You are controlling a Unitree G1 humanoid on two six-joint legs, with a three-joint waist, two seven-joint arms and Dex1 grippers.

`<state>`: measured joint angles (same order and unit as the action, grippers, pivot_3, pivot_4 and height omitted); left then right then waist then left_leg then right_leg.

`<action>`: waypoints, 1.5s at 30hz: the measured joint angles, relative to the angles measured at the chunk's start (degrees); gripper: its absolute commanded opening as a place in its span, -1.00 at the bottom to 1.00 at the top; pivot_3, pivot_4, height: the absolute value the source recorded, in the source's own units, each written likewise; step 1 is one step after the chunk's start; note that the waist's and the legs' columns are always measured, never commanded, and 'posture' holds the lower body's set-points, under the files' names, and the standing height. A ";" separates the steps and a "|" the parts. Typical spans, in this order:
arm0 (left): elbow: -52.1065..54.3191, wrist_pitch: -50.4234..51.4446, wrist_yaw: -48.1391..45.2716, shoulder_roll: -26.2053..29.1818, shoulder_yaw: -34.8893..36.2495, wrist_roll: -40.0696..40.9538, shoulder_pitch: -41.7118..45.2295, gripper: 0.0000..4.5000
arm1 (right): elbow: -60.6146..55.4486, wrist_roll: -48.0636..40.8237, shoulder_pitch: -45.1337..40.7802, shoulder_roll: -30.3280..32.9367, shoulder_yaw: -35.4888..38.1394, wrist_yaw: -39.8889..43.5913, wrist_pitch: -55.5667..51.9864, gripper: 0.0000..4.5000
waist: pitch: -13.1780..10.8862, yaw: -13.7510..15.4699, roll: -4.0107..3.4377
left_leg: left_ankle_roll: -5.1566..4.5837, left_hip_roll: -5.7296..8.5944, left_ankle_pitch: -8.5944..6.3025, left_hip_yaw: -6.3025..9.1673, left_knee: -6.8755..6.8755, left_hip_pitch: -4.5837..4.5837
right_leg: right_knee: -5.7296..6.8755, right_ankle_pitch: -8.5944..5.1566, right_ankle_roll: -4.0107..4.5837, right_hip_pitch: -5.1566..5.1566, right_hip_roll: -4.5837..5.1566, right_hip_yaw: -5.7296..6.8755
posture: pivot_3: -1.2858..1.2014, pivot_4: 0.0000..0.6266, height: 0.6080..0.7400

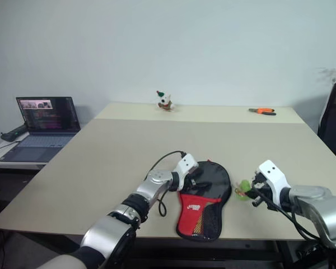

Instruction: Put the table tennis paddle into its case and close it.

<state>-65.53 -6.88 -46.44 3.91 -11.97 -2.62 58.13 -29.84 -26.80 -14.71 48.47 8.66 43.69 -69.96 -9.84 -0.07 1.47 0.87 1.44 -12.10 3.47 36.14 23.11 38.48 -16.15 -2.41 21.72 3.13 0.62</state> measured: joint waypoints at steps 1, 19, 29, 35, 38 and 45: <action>-0.49 -0.07 0.29 -0.50 0.02 -0.17 0.41 0.59 | -2.55 -1.74 1.56 1.13 1.06 0.72 -1.22 -0.99 | -0.01 0.08 0.01 | 0.00 0.01 0.00 0.01 -0.02 0.02 | -0.06 0.00 0.00 0.00 0.01 0.00 | 0.03 -0.52 1.00; -4.68 -1.12 3.34 -2.71 1.51 -2.45 2.73 0.59 | -25.93 -16.60 27.99 11.40 10.85 13.19 5.10 -0.99 | -0.27 0.79 0.49 | -0.18 -0.07 -0.17 -0.02 0.04 -0.20 | -0.73 0.11 -0.31 -0.55 0.02 0.02 | 0.03 -0.52 1.00; -4.75 -1.26 2.51 -2.90 2.30 -2.58 3.11 0.59 | -11.17 -12.36 15.54 9.75 4.53 3.40 8.20 0.15 | -0.29 1.06 0.51 | -0.19 -0.02 -0.20 -0.05 -0.07 0.04 | -0.82 0.14 -0.32 -0.29 0.04 0.01 | 0.03 -0.52 1.00; -4.55 -2.22 -4.75 -1.94 2.58 -2.35 2.63 0.59 | -6.32 -5.05 11.26 7.22 -5.06 -1.16 13.41 0.15 | -0.28 0.85 0.50 | -0.19 -0.03 -0.20 -0.05 -0.06 0.02 | -0.82 0.14 -0.31 -0.30 0.03 0.01 | 0.03 -0.52 1.00; -4.27 -2.53 -8.62 -1.31 2.81 -2.05 2.24 0.59 | -4.54 -1.71 10.15 5.33 -10.71 -2.44 15.11 0.15 | -0.28 0.83 0.49 | -0.19 -0.02 -0.20 -0.04 -0.06 0.03 | -0.82 0.13 -0.31 -0.29 0.03 0.01 | 0.03 -0.52 1.00; -3.39 -2.40 -15.49 -0.43 3.44 -1.67 1.51 0.59 | -0.05 3.31 7.08 0.41 -17.14 -5.40 16.39 0.15 | -0.28 0.46 0.49 | -0.20 -0.02 -0.20 -0.03 -0.04 0.02 | -0.79 0.14 -0.31 -0.30 0.03 0.00 | 0.03 -0.52 1.00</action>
<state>-68.92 -9.28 -61.92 3.48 -8.53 -4.28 59.64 -29.89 -23.49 -7.63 48.89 -8.48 38.29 -53.57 -10.12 0.39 1.96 0.67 1.42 -12.30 3.44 36.10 23.13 37.69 -16.01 -2.71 21.41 3.16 0.62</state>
